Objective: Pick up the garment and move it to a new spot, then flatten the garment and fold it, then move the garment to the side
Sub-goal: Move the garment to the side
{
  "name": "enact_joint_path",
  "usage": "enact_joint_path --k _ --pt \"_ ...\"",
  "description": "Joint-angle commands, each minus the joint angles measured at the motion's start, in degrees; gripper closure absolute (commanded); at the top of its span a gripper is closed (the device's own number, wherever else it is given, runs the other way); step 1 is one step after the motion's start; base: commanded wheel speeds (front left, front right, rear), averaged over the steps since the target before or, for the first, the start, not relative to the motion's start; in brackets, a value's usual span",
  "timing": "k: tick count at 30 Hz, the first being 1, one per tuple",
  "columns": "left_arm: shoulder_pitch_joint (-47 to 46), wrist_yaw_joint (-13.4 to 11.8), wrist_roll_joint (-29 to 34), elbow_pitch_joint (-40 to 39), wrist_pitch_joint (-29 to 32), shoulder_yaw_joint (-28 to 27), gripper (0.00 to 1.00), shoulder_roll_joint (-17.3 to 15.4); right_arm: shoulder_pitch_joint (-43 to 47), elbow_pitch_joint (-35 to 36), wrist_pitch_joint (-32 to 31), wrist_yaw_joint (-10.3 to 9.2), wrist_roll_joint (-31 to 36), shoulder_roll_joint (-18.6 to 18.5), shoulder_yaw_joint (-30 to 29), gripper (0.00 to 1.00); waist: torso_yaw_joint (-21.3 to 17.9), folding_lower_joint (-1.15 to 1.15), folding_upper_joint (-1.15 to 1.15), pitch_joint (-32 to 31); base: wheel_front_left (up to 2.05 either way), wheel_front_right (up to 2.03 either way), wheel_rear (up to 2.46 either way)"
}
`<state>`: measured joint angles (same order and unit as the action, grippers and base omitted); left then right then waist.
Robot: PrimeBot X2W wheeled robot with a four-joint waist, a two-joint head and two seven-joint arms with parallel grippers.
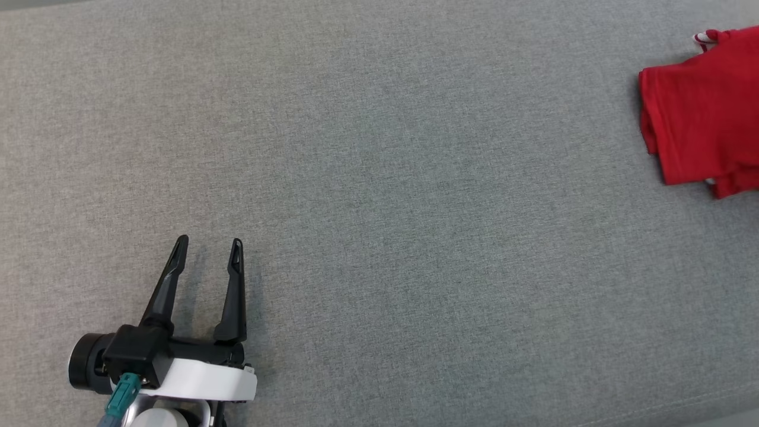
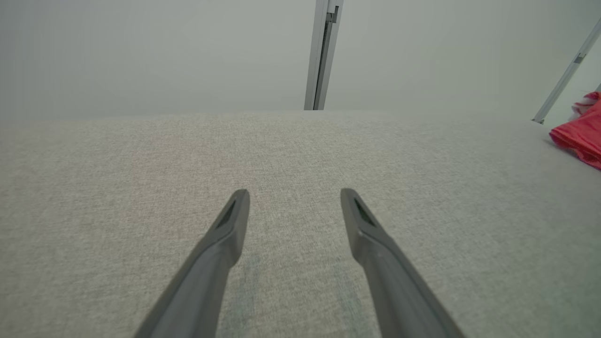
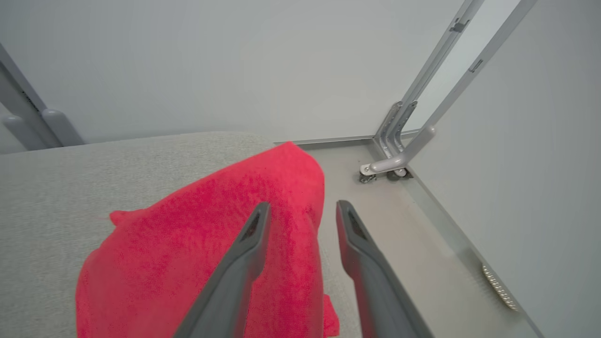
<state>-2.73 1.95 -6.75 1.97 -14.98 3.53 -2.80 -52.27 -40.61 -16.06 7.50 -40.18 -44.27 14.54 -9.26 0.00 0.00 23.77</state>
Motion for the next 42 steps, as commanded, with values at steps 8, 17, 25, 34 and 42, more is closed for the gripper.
enact_joint_path --k 8,17,25,34,42 --pt "0.5 0.4 0.7 -0.4 -0.3 -1.0 0.0 -0.2 -3.5 -2.1 8.9 -0.01 11.1 1.2 0.2 0.0 -1.2 0.0 0.0 -0.9 0.0 0.0 0.0" --pt "1.4 -1.6 -3.0 -0.8 -0.3 -0.4 0.0 -0.2 10.4 10.9 28.6 -0.02 13.5 6.3 -1.7 0.0 0.9 0.0 0.0 -7.2 0.0 0.0 0.0" --pt "5.1 -4.6 -5.4 0.6 -0.3 -1.3 0.0 -0.2 33.2 25.3 31.3 -0.02 22.8 18.4 -15.8 0.0 4.7 0.0 0.0 -15.3 0.0 0.0 0.0" --pt "6.6 -3.6 -5.4 3.9 -0.3 -3.9 0.0 -0.2 53.2 35.3 31.3 -0.02 32.9 35.1 -21.5 0.0 7.3 0.0 0.0 -20.5 0.0 0.0 0.0" --pt "7.4 -3.2 -4.7 11.3 -0.3 -3.1 0.0 -0.2 57.5 33.5 31.3 -0.02 35.5 39.7 -18.8 0.0 8.0 0.0 0.0 -22.6 0.0 0.0 0.0"
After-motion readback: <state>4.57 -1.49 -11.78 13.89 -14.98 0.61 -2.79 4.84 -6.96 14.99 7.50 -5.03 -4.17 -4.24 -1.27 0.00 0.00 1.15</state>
